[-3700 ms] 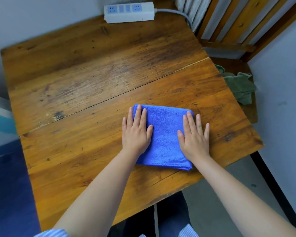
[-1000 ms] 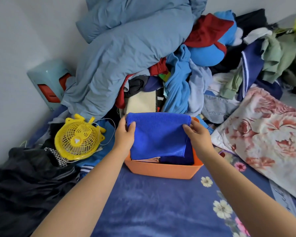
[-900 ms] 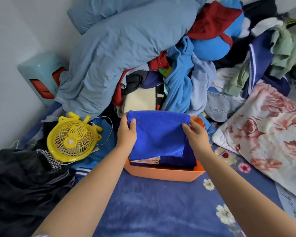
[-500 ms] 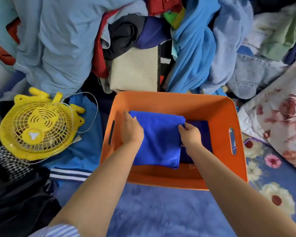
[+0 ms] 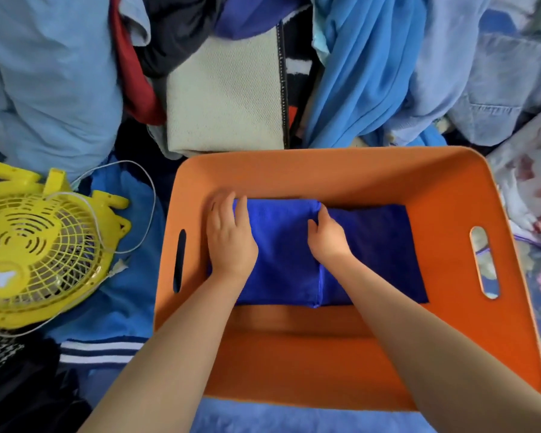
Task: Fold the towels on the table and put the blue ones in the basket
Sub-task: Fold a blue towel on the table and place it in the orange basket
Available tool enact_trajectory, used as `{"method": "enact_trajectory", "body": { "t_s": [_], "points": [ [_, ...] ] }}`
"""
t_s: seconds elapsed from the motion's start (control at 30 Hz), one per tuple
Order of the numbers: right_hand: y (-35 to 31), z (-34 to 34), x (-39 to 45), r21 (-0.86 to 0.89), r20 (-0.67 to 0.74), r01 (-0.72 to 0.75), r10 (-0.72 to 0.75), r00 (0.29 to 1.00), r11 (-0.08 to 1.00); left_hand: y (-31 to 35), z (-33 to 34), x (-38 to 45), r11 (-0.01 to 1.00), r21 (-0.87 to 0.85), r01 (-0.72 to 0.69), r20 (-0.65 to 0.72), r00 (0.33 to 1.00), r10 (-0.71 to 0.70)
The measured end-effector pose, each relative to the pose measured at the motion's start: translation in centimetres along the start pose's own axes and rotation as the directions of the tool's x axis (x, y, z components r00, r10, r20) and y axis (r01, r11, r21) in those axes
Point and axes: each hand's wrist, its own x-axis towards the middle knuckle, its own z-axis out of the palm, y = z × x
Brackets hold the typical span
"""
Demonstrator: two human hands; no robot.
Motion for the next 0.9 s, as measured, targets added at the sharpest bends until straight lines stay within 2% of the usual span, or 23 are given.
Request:
{"method": "enact_trajectory", "body": {
  "t_s": [0.07, 0.1, 0.17, 0.23, 0.27, 0.3, 0.37, 0.53, 0.7, 0.9],
  "points": [
    [0.4, 1.0, -0.6, -0.217, -0.040, 0.044, -0.054, 0.998, 0.975, 0.2, 0.6, -1.1, 0.983, 0.074, -0.170, 0.073, 0.984, 0.165],
    [0.6, 1.3, -0.9, -0.334, -0.069, 0.051, -0.078, 0.995, 0.941, 0.4, 0.9, -1.5, 0.983, 0.065, -0.170, 0.184, 0.970, 0.156],
    [1.0, 1.6, -1.8, -0.485, -0.141, 0.113, -0.205, 0.968, 0.867, 0.2, 1.9, -2.4, 0.991, 0.103, -0.086, 0.395, 0.918, 0.039],
    [1.4, 1.9, -2.1, -0.542, -0.161, 0.296, -0.443, 0.882, 0.786, -0.3, 2.9, -2.9, 0.985, 0.160, -0.067, 0.434, 0.901, -0.009],
    [1.7, 2.0, -2.0, -0.578, -0.097, 0.360, -0.500, 0.860, 0.732, -0.4, 3.3, -3.0, 0.983, 0.176, -0.062, 0.437, 0.899, -0.022],
    [2.0, 2.2, -1.8, -0.598, -0.001, 0.394, -0.492, 0.871, 0.698, -0.5, 3.5, -3.1, 0.981, 0.185, -0.050, 0.439, 0.898, -0.037],
    [2.7, 2.6, -1.2, -0.610, 0.143, 0.370, -0.362, 0.921, 0.701, -0.8, 3.8, -3.2, 0.981, 0.192, -0.038, 0.449, 0.892, -0.053],
    [2.3, 2.1, -1.0, -0.647, 0.249, 0.367, -0.269, 0.930, 0.669, -1.3, 3.6, -3.2, 0.984, 0.174, -0.029, 0.493, 0.868, -0.061],
    [1.4, -0.1, -2.9, -0.680, 0.272, 0.353, -0.226, 0.935, 0.643, 0.0, 0.9, -2.5, 0.989, 0.145, 0.000, 0.509, 0.857, -0.074],
    [-2.3, -5.2, -7.2, -0.628, 0.163, 0.319, -0.281, 0.946, 0.710, 2.6, -7.2, -1.1, 0.985, 0.149, -0.081, 0.424, 0.906, 0.010]
  ]
}}
